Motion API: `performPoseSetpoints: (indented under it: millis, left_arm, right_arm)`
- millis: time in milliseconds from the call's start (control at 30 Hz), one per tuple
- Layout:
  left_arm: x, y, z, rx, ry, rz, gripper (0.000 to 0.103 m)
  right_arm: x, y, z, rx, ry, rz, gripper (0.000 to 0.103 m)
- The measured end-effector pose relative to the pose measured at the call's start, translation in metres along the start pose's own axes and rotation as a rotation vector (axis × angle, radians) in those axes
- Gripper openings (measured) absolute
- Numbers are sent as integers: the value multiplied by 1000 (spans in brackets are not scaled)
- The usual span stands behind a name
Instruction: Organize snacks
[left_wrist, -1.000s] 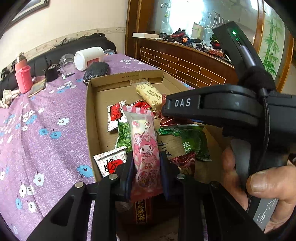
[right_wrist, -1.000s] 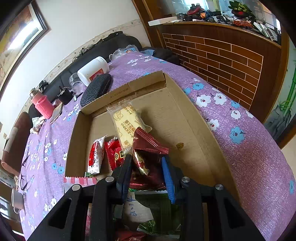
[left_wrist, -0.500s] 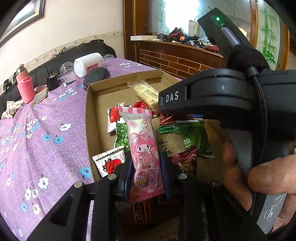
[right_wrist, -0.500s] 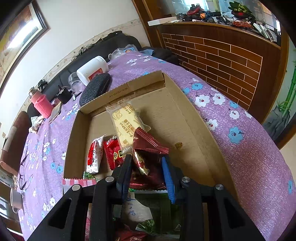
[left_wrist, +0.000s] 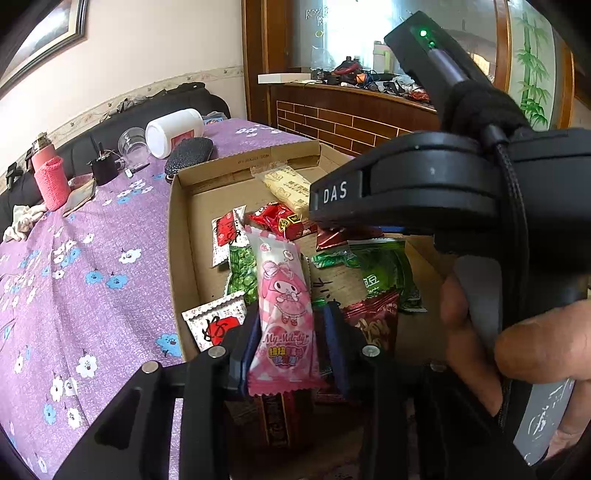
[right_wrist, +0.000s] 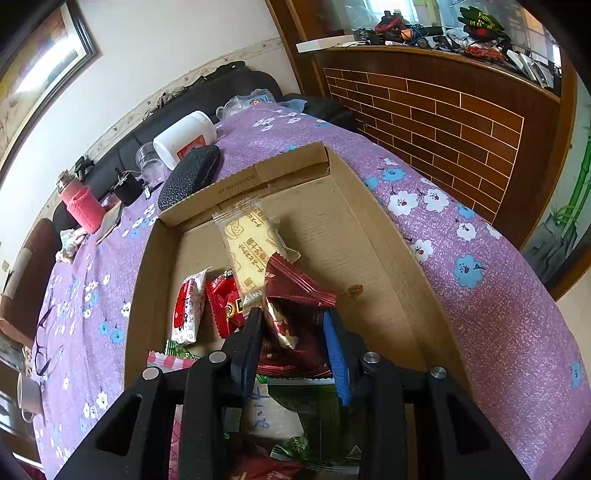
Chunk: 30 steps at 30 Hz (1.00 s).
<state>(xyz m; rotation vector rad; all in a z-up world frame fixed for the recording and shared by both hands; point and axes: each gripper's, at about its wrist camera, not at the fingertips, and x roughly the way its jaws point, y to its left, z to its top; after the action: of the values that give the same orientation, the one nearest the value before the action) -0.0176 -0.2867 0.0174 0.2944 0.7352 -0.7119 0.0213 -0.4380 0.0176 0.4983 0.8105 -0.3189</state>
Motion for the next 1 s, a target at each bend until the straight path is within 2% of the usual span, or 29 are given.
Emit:
performPoseSetpoints:
  millis: [67,200,300,433,567,633,733,900,1000]
  left_arm:
    - [-2,0,-1,2,-9,1,34]
    - [-5,-2,-2,17,-18,10,37]
    - [-15,-6,-4,36,-68,67,54]
    - [-28,-5,-3,29,-128,85,78]
    - [-38,-5,-2,32,-154,116,85]
    - [-44,-5,-2,28,-159,130,91]
    - [-55,-1,-3,-4,-154,165,94]
    - [-69,11,-8,-34,-102,223,96]
    - [-79,17,-19,-6,-66,300,98]
  right_arm:
    - [-3,0,1,1,-15,1,38]
    - [-14,-2,0,-6,-68,-2,55]
    - [-26,-6,-3,-2,-125,-3,61]
    - [-45,-19,-8,32,-208,7,66]
    - [-65,-31,-18,61,-287,-2,70]
    - [-75,-36,-25,73,-324,-6,76]
    - [-89,-42,-36,87,-373,-27,80]
    - [-103,-41,-56,55,-410,-47,85]
    - [-111,-40,-69,43,-424,-51,87]
